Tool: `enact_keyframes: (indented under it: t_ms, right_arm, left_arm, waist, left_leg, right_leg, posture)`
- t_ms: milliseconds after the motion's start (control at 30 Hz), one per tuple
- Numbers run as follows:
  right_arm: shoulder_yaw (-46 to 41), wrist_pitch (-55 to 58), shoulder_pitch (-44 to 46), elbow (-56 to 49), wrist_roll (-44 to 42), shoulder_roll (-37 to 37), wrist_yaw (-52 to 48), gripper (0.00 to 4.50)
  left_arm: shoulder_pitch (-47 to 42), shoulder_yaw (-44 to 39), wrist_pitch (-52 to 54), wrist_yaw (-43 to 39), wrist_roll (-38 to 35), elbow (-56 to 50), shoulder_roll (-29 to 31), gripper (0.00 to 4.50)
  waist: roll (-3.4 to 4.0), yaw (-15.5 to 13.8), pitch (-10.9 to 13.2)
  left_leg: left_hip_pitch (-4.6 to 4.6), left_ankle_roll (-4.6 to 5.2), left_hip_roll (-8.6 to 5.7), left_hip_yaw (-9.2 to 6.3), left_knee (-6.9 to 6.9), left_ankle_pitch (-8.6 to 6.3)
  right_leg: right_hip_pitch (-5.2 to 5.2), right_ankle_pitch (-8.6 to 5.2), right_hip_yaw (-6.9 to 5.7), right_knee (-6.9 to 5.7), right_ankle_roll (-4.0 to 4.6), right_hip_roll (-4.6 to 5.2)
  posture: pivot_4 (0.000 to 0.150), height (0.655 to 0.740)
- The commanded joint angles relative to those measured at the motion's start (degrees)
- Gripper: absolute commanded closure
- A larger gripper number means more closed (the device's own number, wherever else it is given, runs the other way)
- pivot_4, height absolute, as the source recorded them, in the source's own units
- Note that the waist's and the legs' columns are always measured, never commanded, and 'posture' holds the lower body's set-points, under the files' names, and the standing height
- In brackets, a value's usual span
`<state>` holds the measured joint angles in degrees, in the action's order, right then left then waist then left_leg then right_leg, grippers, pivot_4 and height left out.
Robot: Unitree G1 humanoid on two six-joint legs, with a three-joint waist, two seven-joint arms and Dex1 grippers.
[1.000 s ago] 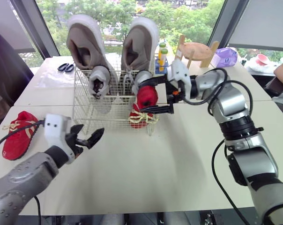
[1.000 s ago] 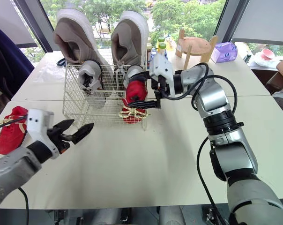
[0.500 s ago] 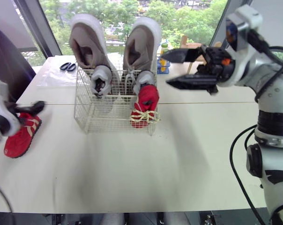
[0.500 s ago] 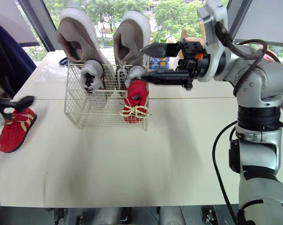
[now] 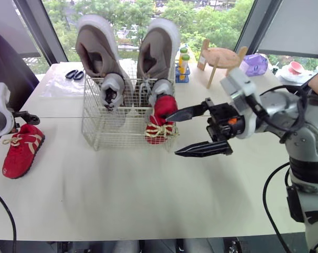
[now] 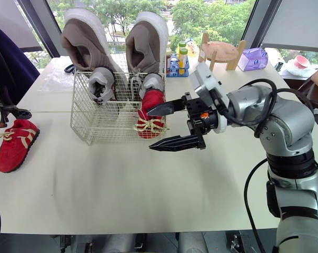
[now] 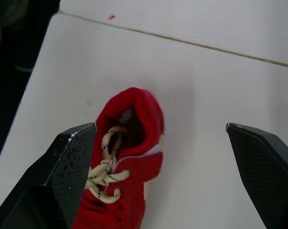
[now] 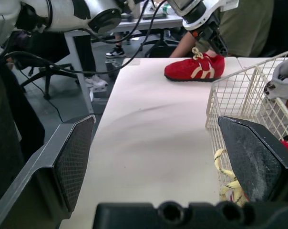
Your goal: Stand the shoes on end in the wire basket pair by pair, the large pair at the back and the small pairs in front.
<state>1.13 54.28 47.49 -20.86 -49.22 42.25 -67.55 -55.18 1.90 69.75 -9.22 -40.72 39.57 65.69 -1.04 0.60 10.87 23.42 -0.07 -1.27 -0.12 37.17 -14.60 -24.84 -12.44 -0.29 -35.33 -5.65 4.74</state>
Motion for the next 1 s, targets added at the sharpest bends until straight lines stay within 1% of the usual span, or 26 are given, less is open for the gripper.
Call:
enact_keyframes:
  t_ms: [33, 133, 167, 200, 233, 400, 433, 467, 533, 600, 667, 733, 800, 833, 867, 900, 933, 967, 1000]
  right_arm:
    - [-3.1, 0.1, 0.1, -1.8, -2.4, -0.7, 3.3, 0.03]
    - [-3.6, 0.1, -0.2, -2.0, -3.3, -1.3, 5.8, 0.03]
    - [-3.7, 0.2, -0.3, -2.0, -3.6, -1.4, 6.3, 0.00]
    - [-3.8, 0.2, -0.3, -2.1, -3.7, -1.5, 6.8, 0.00]
    - [-3.8, 0.3, -0.4, -2.3, -3.9, -1.5, 7.3, 0.00]
    - [-4.0, 0.6, -0.8, -2.8, -5.1, -1.2, 9.5, 0.00]
    - [-4.0, 0.7, -0.9, -2.9, -5.3, -1.1, 9.8, 0.00]
    - [-3.9, 0.7, -1.0, -3.1, -5.4, -1.0, 10.1, 0.00]
    - [-3.9, 0.7, -1.2, -3.2, -5.6, -0.9, 10.5, 0.00]
    - [-3.7, 0.4, -1.4, -3.0, -5.6, -0.7, 10.5, 0.00]
    - [-3.6, 0.1, -1.6, -2.6, -5.5, -0.5, 10.2, 0.00]
    - [-3.6, -0.3, -1.9, -2.0, -5.2, -0.1, 9.6, 0.00]
    - [-3.7, -0.6, -1.9, -1.3, -4.9, 0.4, 9.0, 0.00]
    - [-3.9, -0.6, -2.0, -0.9, -5.0, 0.6, 8.9, 0.00]
    - [-4.1, -0.5, -1.9, -0.1, -5.2, 0.7, 8.6, 0.00]
    - [-4.4, -0.6, -2.0, 0.8, -5.3, 0.8, 8.3, 0.00]
    - [-4.6, -0.8, -2.2, 1.6, -5.1, 1.0, 7.9, 0.00]
    - [-4.5, -1.3, -2.2, 2.8, -4.5, 1.0, 7.6, 0.00]
    - [-4.4, -1.7, -2.1, 3.8, -4.1, 0.9, 7.5, 0.00]
  left_arm:
    - [-5.7, 2.3, -6.5, -8.1, 9.4, 12.8, -2.5, 0.00]
    - [-8.4, 3.7, -15.1, -14.3, 16.3, 24.3, -7.3, 0.00]
    - [-8.9, 4.0, -17.3, -15.3, 18.4, 26.6, -8.2, 0.52]
    - [-9.4, 3.4, -19.2, -15.3, 19.8, 28.7, -9.0, 0.75]
    - [-9.9, 3.1, -20.8, -15.3, 21.2, 30.4, -9.7, 1.22]
    - [-11.8, 0.1, -24.5, -15.5, 25.4, 34.7, -11.6, 3.81]
    - [-12.0, -0.6, -24.8, -15.4, 26.0, 35.0, -11.8, 4.22]
    - [-12.2, -1.3, -24.9, -15.4, 26.6, 35.2, -11.8, 4.47]
    - [-12.6, -2.2, -24.9, -15.7, 27.9, 35.3, -11.8, 4.47]
    - [-13.7, -3.7, -23.5, -15.5, 28.2, 34.8, -10.9, 4.47]
    - [-15.2, -3.7, -21.1, -15.5, 29.7, 33.0, -9.5, 4.47]
    - [-17.9, -3.3, -13.1, -17.3, 29.8, 25.5, -7.8, 4.47]
    - [-16.9, -6.6, -1.2, -17.0, 26.4, 10.3, -6.2, 4.47]
    - [-14.6, -11.6, 6.5, -15.7, 24.0, -0.1, -6.3, 4.47]
    - [-12.2, -19.0, 14.4, -14.2, 22.3, -13.3, -8.1, 4.47]
    - [-10.6, -27.7, 19.3, -12.1, 20.7, -25.7, -11.9, 4.47]
    - [-10.0, -37.5, 22.0, -9.3, 18.7, -37.5, -17.6, 4.47]
    - [-11.4, -46.8, 22.7, -7.3, 16.5, -52.1, -25.8, 4.47]
    - [-13.0, -53.2, 22.7, -6.7, 15.6, -65.7, -32.5, 4.47]
  waist:
    - [-0.06, 0.0, 0.0]
    - [-0.13, 0.0, 0.0]
    - [-0.14, 0.0, 0.0]
    - [-0.15, 0.0, 0.0]
    - [-0.16, 0.0, 0.0]
    - [-0.17, 0.0, 0.0]
    - [-0.17, 0.0, 0.0]
    - [-0.17, 0.0, 0.0]
    - [-0.20, 0.0, 0.0]
    - [-0.22, 0.0, 0.0]
    - [-0.31, 0.0, 0.0]
    - [-0.59, 0.1, 0.1]
    - [-0.94, 0.2, 0.1]
    - [-1.00, 0.2, 0.1]
    - [-1.00, 0.2, 0.1]
    - [-1.00, 0.1, 0.1]
    - [-0.98, -0.2, 0.1]
    - [-0.98, -0.4, 0.1]
    - [-0.95, -0.7, 0.1]
  left_leg:
    - [0.00, 0.00, 0.01, -0.01, 0.02, 0.00]
    - [0.03, 0.01, 0.02, 0.01, 0.04, 0.00]
    - [0.03, 0.01, 0.03, 0.00, 0.04, 0.00]
    - [0.03, 0.01, 0.05, 0.00, 0.05, 0.00]
    - [0.04, 0.01, 0.05, 0.00, 0.06, 0.00]
    - [0.04, 0.03, 0.14, -0.02, 0.06, -0.01]
    - [0.04, 0.03, 0.13, -0.02, 0.07, -0.01]
    - [0.04, 0.04, 0.12, -0.02, 0.09, -0.01]
    - [0.04, 0.05, 0.10, -0.01, 0.14, -0.01]
    - [0.04, 0.05, 0.10, -0.01, 0.16, -0.02]
    - [0.05, 0.06, 0.10, -0.03, 0.17, -0.02]
    - [0.06, 0.06, 0.10, -0.04, 0.17, -0.02]
    - [0.19, 0.06, 0.12, -0.12, 0.21, -0.02]
    - [0.27, 0.06, 0.14, -0.18, 0.23, -0.02]
    - [0.35, 0.05, 0.14, -0.21, 0.23, -0.02]
    - [0.41, 0.06, 0.11, -0.21, 0.24, -0.03]
    - [0.47, 0.09, 0.08, -0.19, 0.27, -0.05]
    - [0.55, 0.11, 0.04, -0.23, 0.34, -0.06]
    - [0.69, 0.13, 0.03, -0.29, 0.53, -0.09]
  right_leg:
    - [0.01, 0.00, 0.00, -0.02, 0.00, 0.00]
    - [0.00, 0.02, -0.01, -0.01, -0.03, 0.00]
    - [0.00, 0.03, 0.00, 0.00, -0.06, 0.01]
    - [0.00, 0.04, 0.00, 0.00, -0.07, 0.02]
    - [0.00, 0.05, 0.00, 0.00, -0.08, 0.03]
    - [-0.02, 0.07, 0.00, -0.02, -0.13, 0.12]
    - [-0.02, 0.09, 0.00, -0.02, -0.15, 0.14]
    - [-0.01, 0.10, -0.01, -0.03, -0.17, 0.16]
    - [0.01, 0.11, -0.01, -0.04, -0.20, 0.20]
    - [0.02, 0.12, -0.01, -0.04, -0.22, 0.20]
    - [0.01, 0.13, -0.02, -0.05, -0.22, 0.20]
    - [0.01, 0.13, -0.04, -0.06, -0.22, 0.19]
    - [-0.05, 0.13, -0.06, -0.06, -0.22, 0.13]
    - [-0.12, 0.13, -0.06, -0.08, -0.23, 0.13]
    - [-0.16, 0.15, -0.05, -0.08, -0.27, 0.16]
    - [-0.19, 0.18, -0.04, -0.08, -0.31, 0.23]
    - [-0.21, 0.20, -0.02, -0.07, -0.35, 0.31]
    - [-0.19, 0.26, -0.03, 0.00, -0.45, 0.38]
    - [-0.22, 0.28, -0.05, 0.05, -0.47, 0.40]
  posture:
    - [0.150, 0.7400]
    - [0.150, 0.7400]
    - [0.150, 0.7400]
    - [0.150, 0.7400]
    - [0.150, 0.7400]
    - [0.150, 0.7400]
    - [0.150, 0.7400]
    - [0.150, 0.7400]
    - [0.150, 0.7400]
    - [0.150, 0.7400]
    - [0.150, 0.7400]
    - [0.150, 0.7400]
    - [0.150, 0.7400]
    - [0.150, 0.7400]
    - [0.150, 0.7400]
    - [0.150, 0.7400]
    - [0.150, 0.7400]
    - [0.150, 0.7400]
    - [0.150, 0.7400]
